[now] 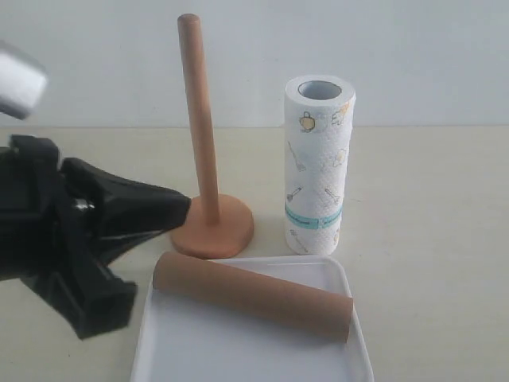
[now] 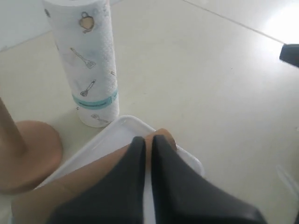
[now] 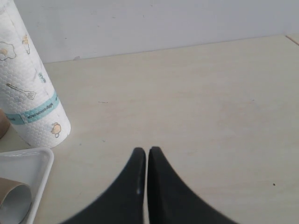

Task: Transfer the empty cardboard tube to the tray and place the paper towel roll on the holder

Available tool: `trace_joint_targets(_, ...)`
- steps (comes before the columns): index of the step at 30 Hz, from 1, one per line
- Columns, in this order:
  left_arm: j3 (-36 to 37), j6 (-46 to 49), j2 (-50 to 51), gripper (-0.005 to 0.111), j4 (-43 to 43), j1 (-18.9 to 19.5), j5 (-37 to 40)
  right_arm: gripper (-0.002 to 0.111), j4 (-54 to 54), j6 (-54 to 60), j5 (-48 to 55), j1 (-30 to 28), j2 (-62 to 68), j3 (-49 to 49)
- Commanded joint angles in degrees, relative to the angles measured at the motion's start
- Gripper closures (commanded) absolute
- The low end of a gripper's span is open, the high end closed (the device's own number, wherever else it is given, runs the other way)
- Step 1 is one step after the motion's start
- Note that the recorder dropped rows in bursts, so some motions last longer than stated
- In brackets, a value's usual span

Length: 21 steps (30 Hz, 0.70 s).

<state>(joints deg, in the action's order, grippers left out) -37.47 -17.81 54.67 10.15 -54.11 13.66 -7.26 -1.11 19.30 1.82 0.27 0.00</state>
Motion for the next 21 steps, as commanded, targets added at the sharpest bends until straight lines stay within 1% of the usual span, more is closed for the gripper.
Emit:
trace_joint_targets(1,0.20,-4.76,-6.35,0.103,-5.16,3.94,2.33,0.107,0.44,-0.05,-0.17,-0.13,-0.27,0.00)
trace_joint_targets(3,0.20,-8.47,-9.40,0.103,-10.63,7.72,4.35,0.107,0.44,-0.05,-0.17,-0.13,-0.27,0.00)
trace_joint_targets(4,0.20,-8.90,-10.37,0.103,-13.12,9.42,5.43,0.107,0.44,-0.05,-0.17,-0.13,-0.27,0.00)
trace_joint_targets(5,0.20,-8.92,-11.95,0.103,-16.76,12.12,7.70,0.107,0.44,-0.05,-0.17,-0.13,-0.27,0.00)
trace_joint_targets(7,1.09,-8.92,-14.14,0.103,-20.89,15.85,11.52,0.107,0.44,-0.05,-0.17,-0.13,-0.27,0.00)
trace_joint_targets(8,2.33,-8.33,-15.72,0.103,-22.08,18.49,13.06,0.107,0.44,-0.05,-0.17,-0.13,-0.27,0.00)
trace_joint_targets(10,4.68,-7.07,-18.28,0.103,-22.86,22.22,13.61,0.107,0.44,-0.05,-0.17,-0.13,-0.27,0.00)
trace_joint_targets(14,12.08,-6.08,-25.73,0.103,-23.12,30.30,13.22,0.107,0.44,-0.05,-0.17,-0.13,-0.27,0.00)
trace_joint_targets(16,15.67,-6.08,-29.95,0.103,-23.21,33.58,12.96,0.107,0.44,-0.05,-0.17,-0.13,-0.27,0.00)
trace_joint_targets(18,18.39,-6.08,-33.95,0.103,-23.21,36.18,12.15,0.107,0.44,-0.05,-0.17,-0.13,-0.27,0.00)
trace_joint_targets(21,21.95,-6.08,-39.98,0.103,-23.21,39.78,8.96,0.107,0.44,-0.05,-0.17,-0.13,-0.27,0.00)
